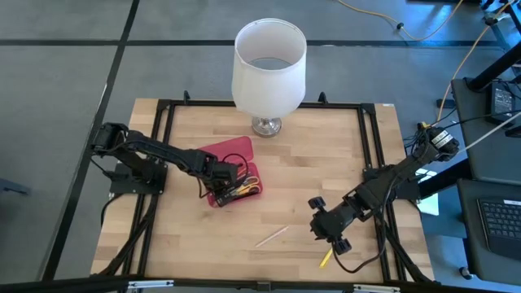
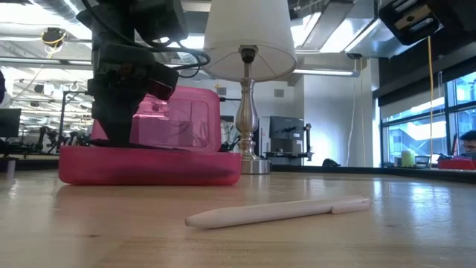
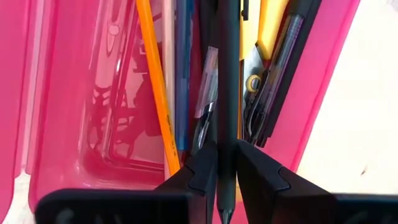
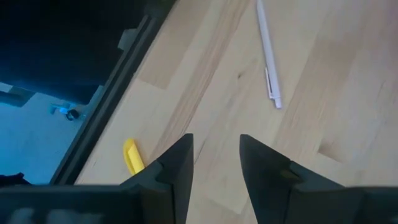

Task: Pick & place school supplies into a supply box
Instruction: Put the black pen into the red supply box, then put the yellow pen into the red supply box

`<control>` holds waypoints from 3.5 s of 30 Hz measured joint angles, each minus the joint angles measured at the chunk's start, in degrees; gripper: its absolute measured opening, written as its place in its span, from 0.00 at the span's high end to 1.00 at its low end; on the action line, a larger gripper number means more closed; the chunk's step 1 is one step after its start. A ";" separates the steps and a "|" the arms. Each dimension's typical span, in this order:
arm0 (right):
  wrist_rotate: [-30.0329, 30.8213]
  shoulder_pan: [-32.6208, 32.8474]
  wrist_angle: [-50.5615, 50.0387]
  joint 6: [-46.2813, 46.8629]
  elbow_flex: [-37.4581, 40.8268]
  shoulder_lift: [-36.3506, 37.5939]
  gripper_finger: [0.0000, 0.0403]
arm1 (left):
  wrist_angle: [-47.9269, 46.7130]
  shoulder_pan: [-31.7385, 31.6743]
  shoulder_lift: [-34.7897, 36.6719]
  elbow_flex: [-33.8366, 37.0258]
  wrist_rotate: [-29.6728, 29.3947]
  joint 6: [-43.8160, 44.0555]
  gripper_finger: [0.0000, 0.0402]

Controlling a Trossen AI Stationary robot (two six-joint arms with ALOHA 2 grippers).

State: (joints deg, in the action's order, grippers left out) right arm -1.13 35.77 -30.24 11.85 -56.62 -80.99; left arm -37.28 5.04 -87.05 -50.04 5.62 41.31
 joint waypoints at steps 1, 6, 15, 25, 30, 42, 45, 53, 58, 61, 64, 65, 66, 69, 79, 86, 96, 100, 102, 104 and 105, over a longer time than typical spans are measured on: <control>0.00 0.02 0.00 0.90 0.00 0.00 0.67 | 0.00 0.00 0.00 0.00 -0.08 0.21 0.87; 0.02 0.00 0.95 7.05 0.00 0.00 0.67 | -0.02 0.00 0.00 0.00 -0.55 2.76 0.84; 0.02 0.00 5.09 8.90 0.00 0.00 0.67 | 0.00 0.48 0.00 0.00 -0.23 2.41 0.69; 0.04 -0.79 5.66 1.54 0.00 0.00 0.67 | 3.92 4.26 0.33 -5.98 -0.20 -7.53 0.63; 0.01 -0.70 5.62 1.26 0.00 0.00 0.67 | 14.20 7.05 0.33 -8.03 -2.51 -16.41 0.64; 0.01 3.47 6.13 9.30 0.00 0.00 0.67 | 24.68 12.14 0.33 -8.04 -3.13 -18.53 0.63; 0.02 4.98 6.53 10.58 0.00 0.00 0.67 | 28.24 15.19 0.33 -8.04 -3.12 -20.23 0.63; 0.04 8.11 7.15 7.04 0.00 0.00 0.67 | 42.93 24.65 0.31 -8.03 -5.52 -29.82 0.64; 2.59 9.60 7.26 5.80 -0.02 -0.66 0.67 | 46.89 27.39 0.31 -7.96 -11.44 -33.12 0.64; 3.50 10.13 7.34 6.16 -0.02 -1.65 0.67 | 47.43 28.07 0.25 -7.40 -14.96 -33.15 0.64; 3.68 10.88 7.33 7.70 -0.02 -3.32 0.67 | 47.77 28.35 0.24 -6.96 -16.77 -33.15 0.64; 3.69 11.24 7.38 7.67 -0.02 -4.04 0.67 | 47.96 28.31 0.24 -6.68 -17.00 -33.13 0.64; 3.66 11.68 7.56 7.38 -0.02 -4.83 0.67 | 47.76 28.25 0.23 -6.56 -17.36 -33.15 0.64; 3.61 13.11 8.50 5.73 -0.02 -7.78 0.67 | 47.90 28.24 0.22 -6.56 -19.43 -33.15 0.64; 5.40 15.87 8.28 5.97 -0.02 -15.59 0.67 | 47.80 28.24 0.22 -6.56 -21.12 -33.13 0.65; 3.40 15.87 8.48 5.93 -0.02 -19.78 0.67 | 47.90 28.24 -0.05 -6.56 -21.09 -33.13 0.64; 2.63 15.85 7.81 5.83 -0.26 -23.29 0.67 | 47.80 28.10 -2.64 -6.56 -21.47 -34.59 0.65; 2.99 15.85 7.59 6.74 -0.35 -24.28 0.67 | 47.79 27.84 -3.02 -6.56 -21.47 -34.59 0.64; 2.99 15.85 7.71 9.91 -0.33 -24.22 0.67 | 47.96 27.70 -3.02 -6.56 -21.52 -34.59 0.64; 2.87 15.85 8.27 12.37 -0.19 -23.75 0.67 | 47.86 27.69 -3.02 -6.56 -21.56 -34.59 0.64; 2.87 15.85 8.52 13.42 -0.18 -23.56 0.67 | 47.89 27.69 -3.02 -6.56 -21.57 -34.59 0.64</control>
State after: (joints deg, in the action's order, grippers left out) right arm 1.74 51.62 -21.72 25.28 -56.80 -104.55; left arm 10.61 32.73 -90.06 -56.60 -15.95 6.72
